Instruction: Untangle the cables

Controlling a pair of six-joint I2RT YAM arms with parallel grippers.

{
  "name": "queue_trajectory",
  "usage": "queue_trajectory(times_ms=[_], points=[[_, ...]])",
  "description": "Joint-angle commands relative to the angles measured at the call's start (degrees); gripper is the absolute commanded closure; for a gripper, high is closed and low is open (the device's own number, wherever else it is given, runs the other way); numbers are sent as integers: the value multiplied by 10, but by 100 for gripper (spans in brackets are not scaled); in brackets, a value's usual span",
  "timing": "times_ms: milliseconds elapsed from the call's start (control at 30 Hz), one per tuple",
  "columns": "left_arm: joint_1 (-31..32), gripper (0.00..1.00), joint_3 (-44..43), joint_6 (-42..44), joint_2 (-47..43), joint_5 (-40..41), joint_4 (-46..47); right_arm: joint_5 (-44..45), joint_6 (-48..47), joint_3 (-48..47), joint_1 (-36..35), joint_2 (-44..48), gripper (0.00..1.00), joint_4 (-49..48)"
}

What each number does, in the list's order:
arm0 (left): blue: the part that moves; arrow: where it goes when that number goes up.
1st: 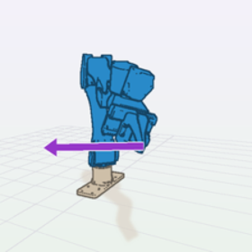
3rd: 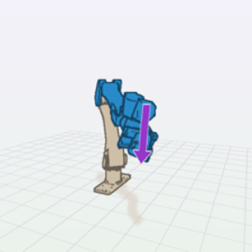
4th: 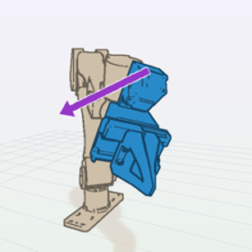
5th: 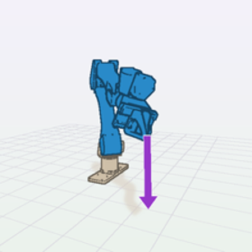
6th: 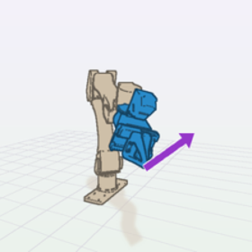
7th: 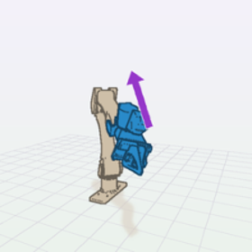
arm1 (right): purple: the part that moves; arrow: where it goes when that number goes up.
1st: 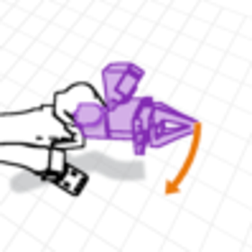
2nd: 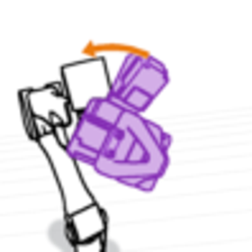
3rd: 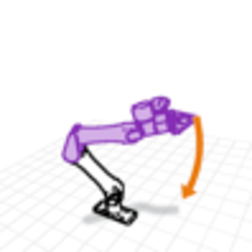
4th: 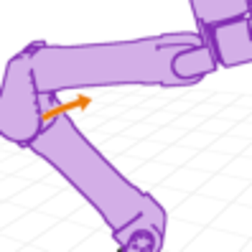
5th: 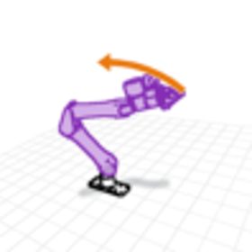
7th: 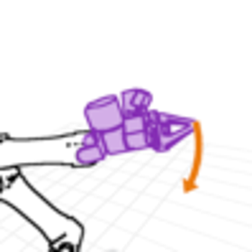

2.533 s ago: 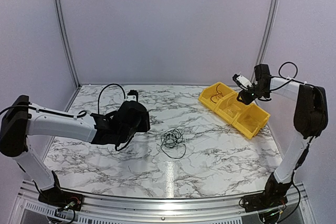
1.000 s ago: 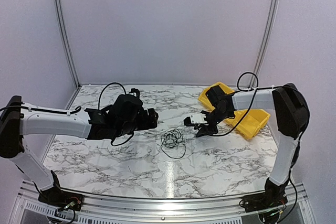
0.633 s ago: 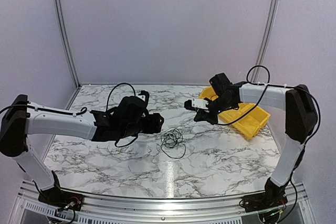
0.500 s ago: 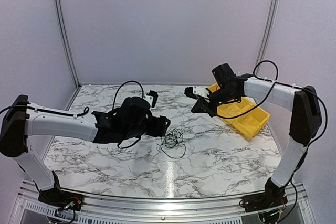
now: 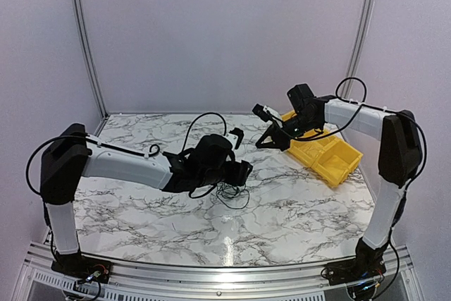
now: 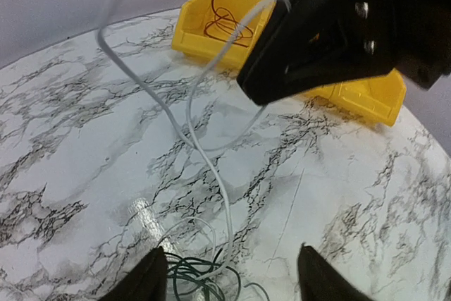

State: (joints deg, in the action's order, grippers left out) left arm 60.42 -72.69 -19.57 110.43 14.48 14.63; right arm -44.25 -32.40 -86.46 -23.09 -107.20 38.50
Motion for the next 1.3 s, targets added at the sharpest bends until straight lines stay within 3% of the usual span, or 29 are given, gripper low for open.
queue_trajectory(times_ms=[0,133,267,467,733,933,1133,1200,1267], points=[[-14,45,-40,4,44,7,23,-50,28,-35,9,17,100,18],[-26,52,-47,-3,76,4,49,-93,-7,-58,12,46,100,89],[-33,68,-47,-13,101,10,50,-138,-39,-76,9,88,100,172],[-34,72,-27,-22,128,-10,51,-157,6,-120,5,137,100,139],[-34,78,21,-26,128,-25,51,-187,142,-249,21,170,100,17],[-34,81,46,-32,119,-24,51,-233,350,-313,70,157,100,-188],[-34,82,66,-39,112,-25,51,-256,482,-326,122,141,100,-340],[-34,82,71,-41,107,-19,51,-246,477,-335,135,137,100,-342],[-34,80,69,-38,98,-22,51,-215,416,-337,145,135,100,-282]])
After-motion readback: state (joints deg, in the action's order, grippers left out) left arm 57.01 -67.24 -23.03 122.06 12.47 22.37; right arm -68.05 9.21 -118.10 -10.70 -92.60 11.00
